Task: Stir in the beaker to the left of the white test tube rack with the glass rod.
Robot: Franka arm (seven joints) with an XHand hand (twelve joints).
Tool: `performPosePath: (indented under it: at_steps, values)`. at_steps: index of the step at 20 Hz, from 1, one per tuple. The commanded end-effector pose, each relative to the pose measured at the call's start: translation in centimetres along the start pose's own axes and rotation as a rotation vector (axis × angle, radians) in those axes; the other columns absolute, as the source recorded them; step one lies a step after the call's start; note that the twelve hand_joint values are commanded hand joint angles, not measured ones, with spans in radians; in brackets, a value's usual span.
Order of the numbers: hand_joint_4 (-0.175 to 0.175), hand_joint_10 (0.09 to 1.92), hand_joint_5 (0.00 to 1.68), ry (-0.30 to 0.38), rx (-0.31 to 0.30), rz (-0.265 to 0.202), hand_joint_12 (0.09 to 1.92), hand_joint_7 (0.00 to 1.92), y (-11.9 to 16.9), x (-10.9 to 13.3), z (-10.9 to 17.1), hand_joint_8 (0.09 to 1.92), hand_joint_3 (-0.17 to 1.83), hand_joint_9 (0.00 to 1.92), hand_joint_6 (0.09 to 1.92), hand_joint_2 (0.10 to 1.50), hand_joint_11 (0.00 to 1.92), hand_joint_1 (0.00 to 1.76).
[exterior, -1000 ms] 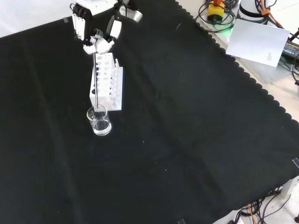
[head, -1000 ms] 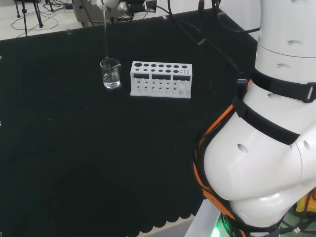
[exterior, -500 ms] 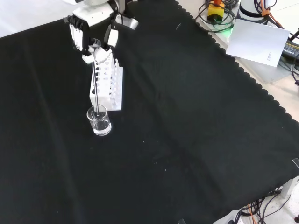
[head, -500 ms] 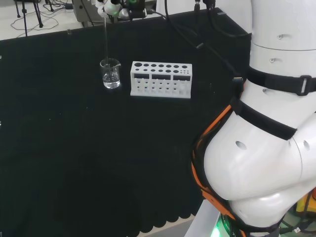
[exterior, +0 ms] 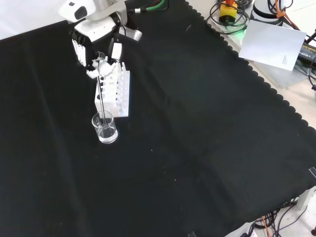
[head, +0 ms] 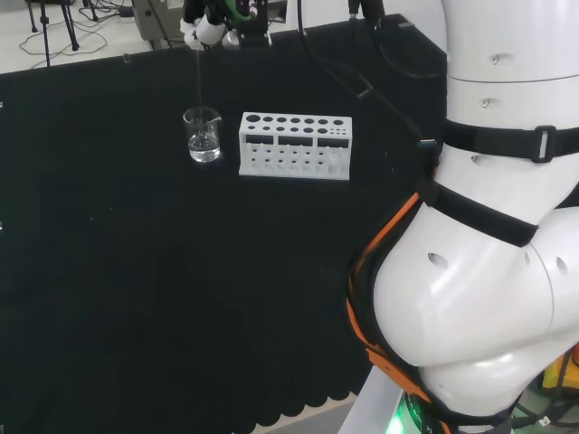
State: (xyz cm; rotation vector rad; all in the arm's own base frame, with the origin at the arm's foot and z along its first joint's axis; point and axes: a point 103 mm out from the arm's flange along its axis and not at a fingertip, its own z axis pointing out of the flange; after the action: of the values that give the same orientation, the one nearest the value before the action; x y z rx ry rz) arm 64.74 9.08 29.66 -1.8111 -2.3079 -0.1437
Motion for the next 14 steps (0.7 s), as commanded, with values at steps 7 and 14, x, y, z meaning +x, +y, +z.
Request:
performPosePath:
  at_steps: [7,14]
  values:
    - [-0.175,0.74,1.24,-0.005,0.053,0.037,1.07,1.26,-0.1,-2.8,1.5,0.96,0.57,1.76,0.39,0.73,1.39,1.32]
    - [-0.175,0.74,1.24,-0.022,0.044,0.006,1.07,1.26,-1.8,0.0,0.5,0.96,0.57,1.76,0.39,0.73,1.4,1.32]
